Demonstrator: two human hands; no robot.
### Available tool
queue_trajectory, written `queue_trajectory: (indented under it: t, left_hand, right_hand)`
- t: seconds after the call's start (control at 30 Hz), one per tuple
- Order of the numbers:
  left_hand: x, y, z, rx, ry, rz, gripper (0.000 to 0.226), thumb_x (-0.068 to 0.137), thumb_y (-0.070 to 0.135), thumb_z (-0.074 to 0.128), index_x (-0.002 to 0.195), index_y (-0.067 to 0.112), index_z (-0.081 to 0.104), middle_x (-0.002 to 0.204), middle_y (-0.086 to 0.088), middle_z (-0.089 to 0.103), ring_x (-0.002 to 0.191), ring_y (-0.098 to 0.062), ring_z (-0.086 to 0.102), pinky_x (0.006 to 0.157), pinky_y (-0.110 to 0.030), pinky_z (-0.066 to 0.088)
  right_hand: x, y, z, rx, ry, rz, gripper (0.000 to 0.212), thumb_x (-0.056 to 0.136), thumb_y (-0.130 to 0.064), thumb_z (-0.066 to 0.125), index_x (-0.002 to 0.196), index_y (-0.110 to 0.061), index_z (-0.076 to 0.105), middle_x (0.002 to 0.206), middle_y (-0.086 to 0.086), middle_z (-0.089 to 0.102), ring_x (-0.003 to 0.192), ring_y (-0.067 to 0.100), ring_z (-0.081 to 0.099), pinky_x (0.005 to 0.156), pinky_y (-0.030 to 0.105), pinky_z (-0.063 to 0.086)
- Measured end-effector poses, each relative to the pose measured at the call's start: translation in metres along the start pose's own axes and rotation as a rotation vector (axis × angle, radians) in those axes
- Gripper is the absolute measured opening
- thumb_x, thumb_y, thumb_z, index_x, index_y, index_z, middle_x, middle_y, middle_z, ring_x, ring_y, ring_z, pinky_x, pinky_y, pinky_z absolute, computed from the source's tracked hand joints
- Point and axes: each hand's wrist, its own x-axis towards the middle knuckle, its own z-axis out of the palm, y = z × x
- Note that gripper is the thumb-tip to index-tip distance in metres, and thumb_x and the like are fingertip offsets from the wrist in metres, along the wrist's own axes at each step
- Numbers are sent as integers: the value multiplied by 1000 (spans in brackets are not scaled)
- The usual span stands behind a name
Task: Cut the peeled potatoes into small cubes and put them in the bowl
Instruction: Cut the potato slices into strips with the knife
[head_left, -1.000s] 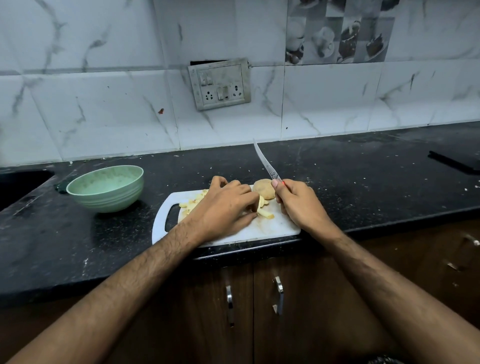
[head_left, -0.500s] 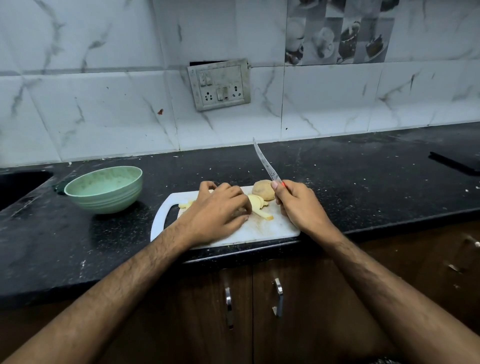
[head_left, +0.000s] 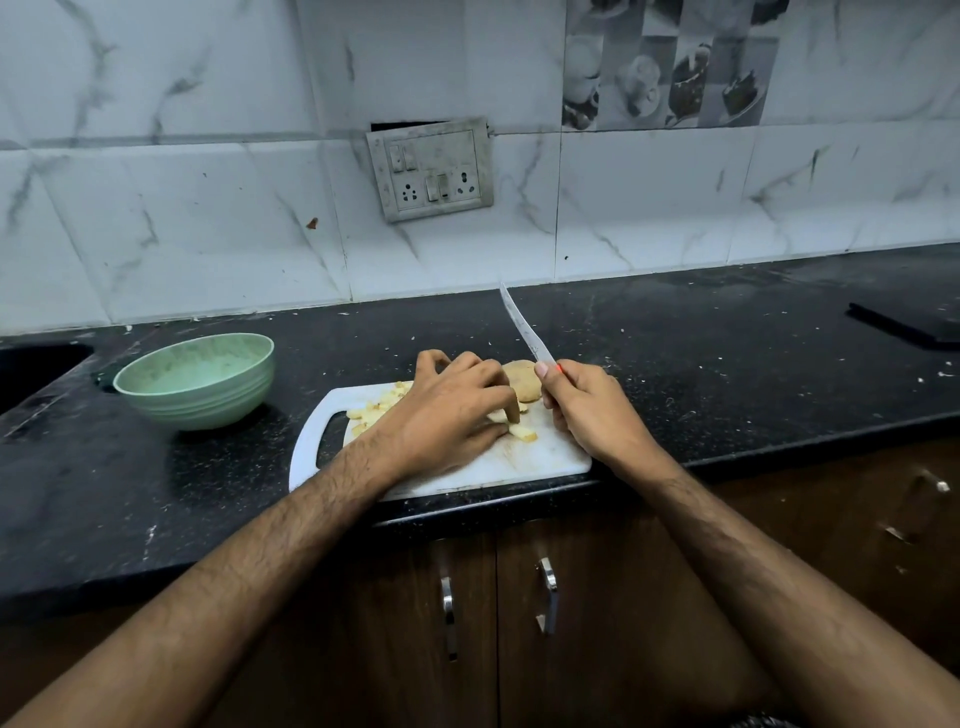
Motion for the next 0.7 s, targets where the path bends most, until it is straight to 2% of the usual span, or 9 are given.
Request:
queue_trajectory:
  t: [0.17, 0.27, 0.37, 0.5, 0.63, 0.7]
  left_hand:
    - [2, 8, -4, -80, 6, 68, 12, 95, 40, 62, 103, 32, 63, 99, 15, 56, 99, -11, 50, 94, -40, 23]
    - [-6, 10, -3, -63, 38, 42, 11, 95, 40, 62, 103, 32, 62, 94, 17, 60, 93, -12, 54, 95, -44, 28]
    - [-16, 4, -4, -65, 46, -23, 14, 96, 40, 60, 107, 33, 58, 96, 18, 62, 93, -11, 55, 96, -49, 33]
    - [-28, -7, -5, -129, 2, -20, 16, 98, 39, 58, 114, 37, 61, 98, 18, 58, 95, -6, 51, 97, -42, 27]
    - [-36, -9, -3, -222, -24, -63, 33, 95, 49, 42, 118, 43, 65, 103, 17, 60, 100, -2, 52, 88, -36, 21]
    - [-37, -8, -2, -258, -25, -86, 36, 94, 49, 42, 120, 44, 66, 105, 17, 61, 103, -1, 51, 85, -35, 22]
  right_hand:
    - [0, 1, 0, -6, 5, 4, 44, 94, -60, 43, 71, -25, 58, 54, -6, 60, 55, 13, 56, 69, 46, 52]
    - [0, 0, 0, -11, 7, -2, 45, 95, -59, 43, 70, -24, 58, 53, -6, 60, 55, 12, 56, 69, 45, 51]
    - [-1, -1, -1, -19, 9, -4, 47, 96, -57, 43, 69, -21, 57, 52, -7, 59, 52, 11, 54, 65, 41, 48]
    - [-3, -3, -2, -17, 5, -9, 48, 98, -55, 44, 69, -20, 58, 49, -7, 57, 49, 9, 50, 61, 37, 44]
    - [-4, -4, -3, -24, -5, -18, 48, 98, -54, 44, 69, -19, 57, 48, -7, 55, 47, 8, 48, 60, 36, 42]
    - [-3, -7, -4, -47, -20, -22, 47, 99, -53, 44, 69, -20, 57, 48, -7, 54, 45, 6, 47, 59, 34, 42]
